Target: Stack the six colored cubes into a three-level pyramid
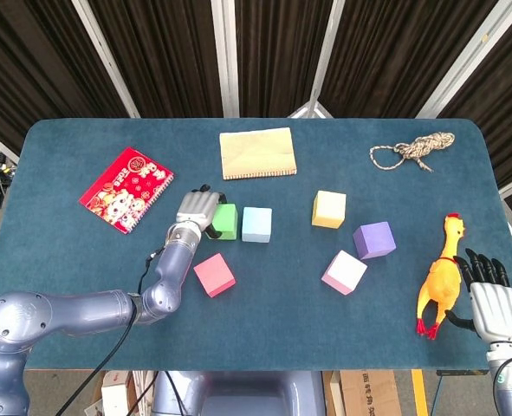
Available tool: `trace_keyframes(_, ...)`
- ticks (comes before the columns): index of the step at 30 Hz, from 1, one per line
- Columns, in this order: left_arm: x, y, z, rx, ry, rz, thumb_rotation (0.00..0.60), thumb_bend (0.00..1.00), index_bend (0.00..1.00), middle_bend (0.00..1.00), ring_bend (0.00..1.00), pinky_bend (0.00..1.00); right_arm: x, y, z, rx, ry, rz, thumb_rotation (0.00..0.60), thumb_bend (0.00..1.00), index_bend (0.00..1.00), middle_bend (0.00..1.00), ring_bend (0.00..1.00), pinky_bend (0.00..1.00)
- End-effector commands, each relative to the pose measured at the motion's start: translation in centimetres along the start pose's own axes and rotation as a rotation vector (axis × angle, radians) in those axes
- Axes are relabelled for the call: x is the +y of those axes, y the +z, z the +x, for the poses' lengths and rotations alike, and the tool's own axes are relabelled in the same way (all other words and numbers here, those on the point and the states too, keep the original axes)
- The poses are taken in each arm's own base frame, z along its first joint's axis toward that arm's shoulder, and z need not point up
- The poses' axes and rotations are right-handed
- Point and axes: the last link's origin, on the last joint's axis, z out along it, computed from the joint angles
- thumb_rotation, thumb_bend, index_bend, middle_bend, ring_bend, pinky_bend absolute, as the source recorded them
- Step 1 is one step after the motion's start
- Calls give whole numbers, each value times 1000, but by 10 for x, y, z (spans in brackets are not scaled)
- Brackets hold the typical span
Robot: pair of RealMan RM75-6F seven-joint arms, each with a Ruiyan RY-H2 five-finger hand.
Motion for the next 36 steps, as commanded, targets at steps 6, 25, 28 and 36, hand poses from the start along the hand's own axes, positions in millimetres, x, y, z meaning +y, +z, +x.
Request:
trace_keyframes(6, 4, 0, 1, 10, 8, -2, 600, 363, 370, 338, 78, 169, 1, 0, 0, 2, -1, -2, 600, 190, 130, 47, 34, 0)
trace_keyframes(25, 8, 0, -1, 4, 14, 6, 600, 363, 371, 338, 79, 169, 2, 1, 2, 7, 7, -2, 600, 189, 130, 47, 33, 0)
trace_keyframes(28, 10, 0, -3, 4, 10, 3, 600, 363, 371, 338, 78, 169, 2, 1, 2, 6, 9, -3, 600, 190, 130, 47, 34, 0)
trace_keyframes(36, 13, 0, -3, 4, 0, 2, 600, 363, 371, 338, 78, 169, 4, 0, 3, 7, 11, -5, 600, 190, 130, 47, 33, 0)
